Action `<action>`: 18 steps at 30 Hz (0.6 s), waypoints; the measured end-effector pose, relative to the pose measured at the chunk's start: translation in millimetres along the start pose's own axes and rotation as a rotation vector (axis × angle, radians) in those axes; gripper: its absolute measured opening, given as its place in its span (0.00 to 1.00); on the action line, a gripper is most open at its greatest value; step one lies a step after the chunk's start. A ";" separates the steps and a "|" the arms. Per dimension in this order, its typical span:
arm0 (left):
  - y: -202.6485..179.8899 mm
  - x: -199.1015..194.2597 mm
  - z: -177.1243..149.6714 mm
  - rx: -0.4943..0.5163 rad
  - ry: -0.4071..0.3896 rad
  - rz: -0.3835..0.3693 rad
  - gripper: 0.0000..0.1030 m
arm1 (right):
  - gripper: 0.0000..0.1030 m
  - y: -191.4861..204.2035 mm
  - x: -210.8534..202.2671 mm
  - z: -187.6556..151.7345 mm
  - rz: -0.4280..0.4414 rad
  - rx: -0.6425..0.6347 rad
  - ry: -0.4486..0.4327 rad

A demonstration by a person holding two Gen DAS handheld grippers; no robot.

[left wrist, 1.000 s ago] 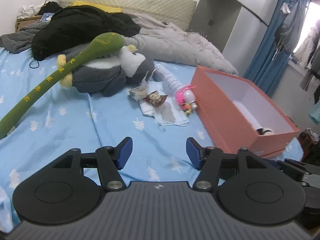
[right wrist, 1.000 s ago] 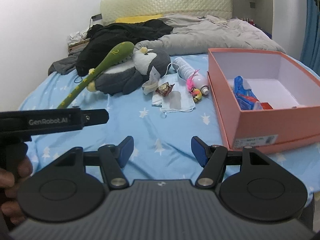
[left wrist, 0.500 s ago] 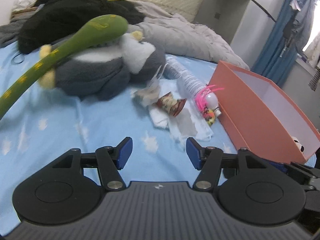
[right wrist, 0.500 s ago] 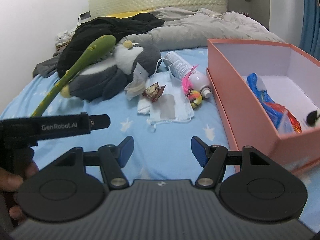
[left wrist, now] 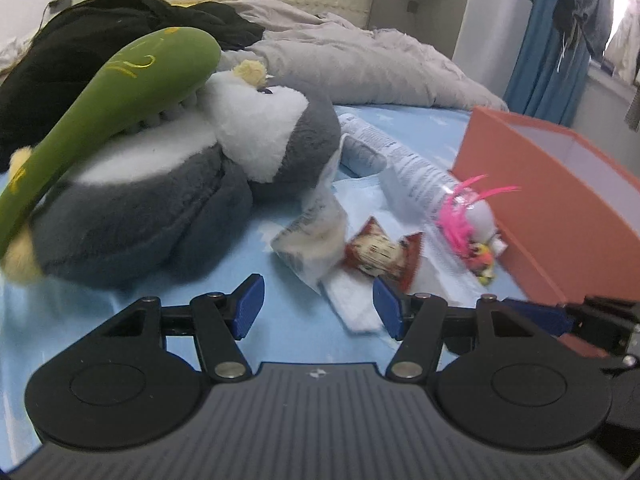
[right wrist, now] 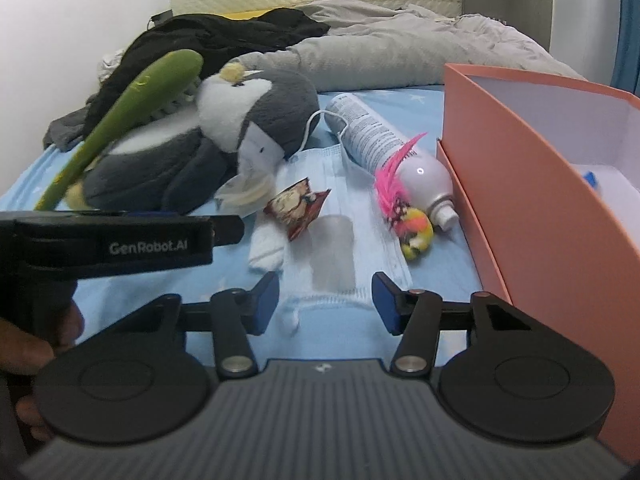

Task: Organize soft objects
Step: 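Grasp the white paper packet with left tool while right tool grasps clear cup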

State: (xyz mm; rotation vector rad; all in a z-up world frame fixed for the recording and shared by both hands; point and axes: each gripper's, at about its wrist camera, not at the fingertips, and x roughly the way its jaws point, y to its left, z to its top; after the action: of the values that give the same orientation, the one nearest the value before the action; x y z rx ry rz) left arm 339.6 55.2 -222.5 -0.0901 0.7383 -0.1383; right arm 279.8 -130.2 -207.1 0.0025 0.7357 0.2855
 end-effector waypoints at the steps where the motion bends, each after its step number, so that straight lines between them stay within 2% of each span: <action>1: 2.0 6.1 2.2 0.011 -0.001 0.003 0.64 | 0.51 -0.4 6.6 1.9 -0.006 -0.002 -0.001; 2: 3.8 11.5 4.4 0.018 -0.001 0.003 0.64 | 0.51 -0.9 12.0 3.2 -0.008 -0.004 0.000; 4: 6.9 20.6 8.2 0.031 -0.002 0.000 0.64 | 0.40 -2.5 23.7 6.9 -0.004 -0.004 0.011; 5: 7.7 25.4 10.0 0.040 0.004 -0.003 0.64 | 0.37 -3.0 28.4 8.3 -0.004 -0.004 0.018; 10: 6.9 46.0 12.1 0.078 0.024 -0.007 0.62 | 0.36 -4.7 47.4 9.6 0.000 -0.008 0.039; 11: 6.2 47.9 12.1 0.082 0.022 -0.016 0.56 | 0.36 -4.0 50.1 9.2 0.000 -0.016 0.045; 14: 3.8 50.0 11.7 0.091 0.021 -0.025 0.48 | 0.35 -3.4 54.2 8.6 0.002 -0.035 0.050; 18: 1.1 45.6 11.7 0.091 0.014 -0.019 0.42 | 0.26 -5.6 51.6 9.8 0.005 -0.023 0.049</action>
State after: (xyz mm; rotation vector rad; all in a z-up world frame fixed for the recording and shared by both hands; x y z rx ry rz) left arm 380.9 49.5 -244.4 -0.0094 0.7440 -0.1910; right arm 324.0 -121.4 -234.5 -0.0243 0.7808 0.2996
